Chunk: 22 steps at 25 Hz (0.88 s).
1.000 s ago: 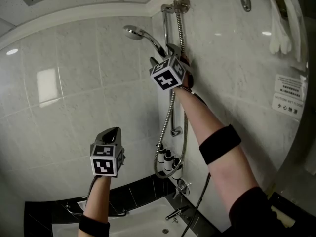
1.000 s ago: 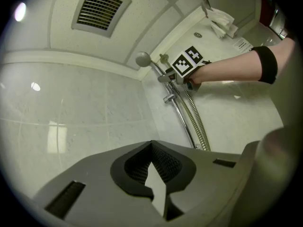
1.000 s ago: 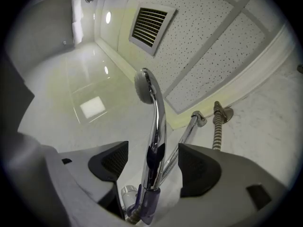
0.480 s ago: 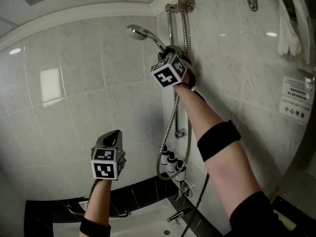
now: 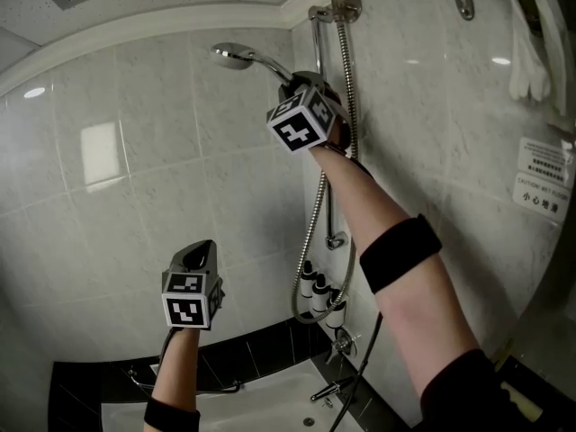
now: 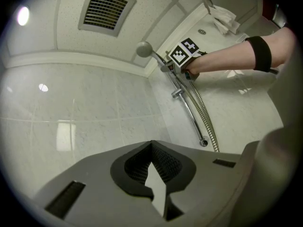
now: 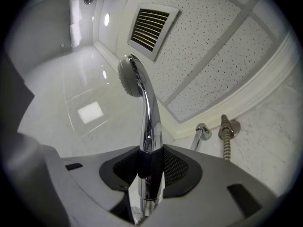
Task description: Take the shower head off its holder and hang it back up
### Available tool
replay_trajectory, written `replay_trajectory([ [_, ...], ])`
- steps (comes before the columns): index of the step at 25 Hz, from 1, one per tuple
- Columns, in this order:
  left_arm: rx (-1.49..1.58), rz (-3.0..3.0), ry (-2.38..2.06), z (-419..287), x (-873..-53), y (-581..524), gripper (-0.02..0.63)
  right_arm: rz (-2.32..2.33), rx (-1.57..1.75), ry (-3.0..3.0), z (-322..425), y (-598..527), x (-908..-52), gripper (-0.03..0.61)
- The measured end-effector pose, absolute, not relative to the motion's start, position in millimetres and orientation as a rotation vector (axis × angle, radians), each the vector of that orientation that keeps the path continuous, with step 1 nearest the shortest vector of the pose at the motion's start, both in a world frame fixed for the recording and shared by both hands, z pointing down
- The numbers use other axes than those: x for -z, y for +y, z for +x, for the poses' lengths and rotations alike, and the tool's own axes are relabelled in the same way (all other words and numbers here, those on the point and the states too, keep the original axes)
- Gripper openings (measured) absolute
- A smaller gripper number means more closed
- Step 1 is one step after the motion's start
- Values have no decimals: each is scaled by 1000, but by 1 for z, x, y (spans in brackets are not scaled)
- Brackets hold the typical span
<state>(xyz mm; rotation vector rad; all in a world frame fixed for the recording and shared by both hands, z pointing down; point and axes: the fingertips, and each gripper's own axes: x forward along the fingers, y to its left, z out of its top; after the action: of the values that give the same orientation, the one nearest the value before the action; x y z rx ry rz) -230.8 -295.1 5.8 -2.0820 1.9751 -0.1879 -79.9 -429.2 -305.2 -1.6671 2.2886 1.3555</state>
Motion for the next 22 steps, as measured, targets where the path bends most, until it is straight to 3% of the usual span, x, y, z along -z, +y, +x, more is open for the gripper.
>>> replay_trajectory([
  [7, 179, -2053, 2010, -247, -6, -273, 2, -1568, -1368, 2340, -116, -397, 305, 137],
  [22, 217, -2036, 2183, -298, -66, -233, 2, -1141, -847, 2663, -173, -339, 193, 137],
])
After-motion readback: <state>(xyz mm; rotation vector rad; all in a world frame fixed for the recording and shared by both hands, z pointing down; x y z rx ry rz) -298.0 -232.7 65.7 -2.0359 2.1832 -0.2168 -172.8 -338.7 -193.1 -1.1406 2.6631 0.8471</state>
